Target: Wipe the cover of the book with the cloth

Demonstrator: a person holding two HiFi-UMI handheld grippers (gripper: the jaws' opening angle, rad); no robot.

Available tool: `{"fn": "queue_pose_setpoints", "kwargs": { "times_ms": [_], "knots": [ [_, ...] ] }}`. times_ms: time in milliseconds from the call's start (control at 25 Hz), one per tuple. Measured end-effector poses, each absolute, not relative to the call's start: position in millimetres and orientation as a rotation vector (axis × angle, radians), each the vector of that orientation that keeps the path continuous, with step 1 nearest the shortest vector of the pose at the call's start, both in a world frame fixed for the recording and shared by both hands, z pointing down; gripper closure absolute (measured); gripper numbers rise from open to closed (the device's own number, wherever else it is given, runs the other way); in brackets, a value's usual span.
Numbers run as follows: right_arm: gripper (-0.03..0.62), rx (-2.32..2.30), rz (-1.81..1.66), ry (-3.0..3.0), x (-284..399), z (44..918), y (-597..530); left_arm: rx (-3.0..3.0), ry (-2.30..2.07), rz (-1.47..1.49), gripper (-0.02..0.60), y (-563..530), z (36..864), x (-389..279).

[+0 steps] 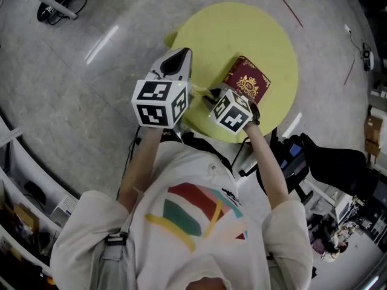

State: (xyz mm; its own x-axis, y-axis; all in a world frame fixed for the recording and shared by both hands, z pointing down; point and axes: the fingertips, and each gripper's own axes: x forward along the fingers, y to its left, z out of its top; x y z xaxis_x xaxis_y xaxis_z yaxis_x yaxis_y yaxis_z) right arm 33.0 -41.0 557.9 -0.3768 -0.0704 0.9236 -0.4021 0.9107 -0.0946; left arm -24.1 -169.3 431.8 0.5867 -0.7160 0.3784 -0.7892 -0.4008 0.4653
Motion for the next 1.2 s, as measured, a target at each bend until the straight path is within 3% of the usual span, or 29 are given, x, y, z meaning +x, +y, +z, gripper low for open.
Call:
{"fn": "queue_pose_setpoints", "kwargs": {
  "times_ms": [360, 720, 1200],
  "knots": [
    [0.565, 1.004, 0.172, -2.124, 82.0, 392.0, -118.8, 2.476, -1.087, -0.024, 0.566, -169.1, 318.6, 24.5],
    [0.565, 1.784, -0.067, -2.137, 166.5, 232.8, -84.3, 2.833, -0.97, -0.17, 0.566, -132.7, 188.4, 93.0],
    [0.565, 2.246, -0.229, -2.029, 213.2, 205.3, -16.2, 3.067, -0.725, -0.165, 0.566, -73.1, 164.4, 155.8]
  ]
}}
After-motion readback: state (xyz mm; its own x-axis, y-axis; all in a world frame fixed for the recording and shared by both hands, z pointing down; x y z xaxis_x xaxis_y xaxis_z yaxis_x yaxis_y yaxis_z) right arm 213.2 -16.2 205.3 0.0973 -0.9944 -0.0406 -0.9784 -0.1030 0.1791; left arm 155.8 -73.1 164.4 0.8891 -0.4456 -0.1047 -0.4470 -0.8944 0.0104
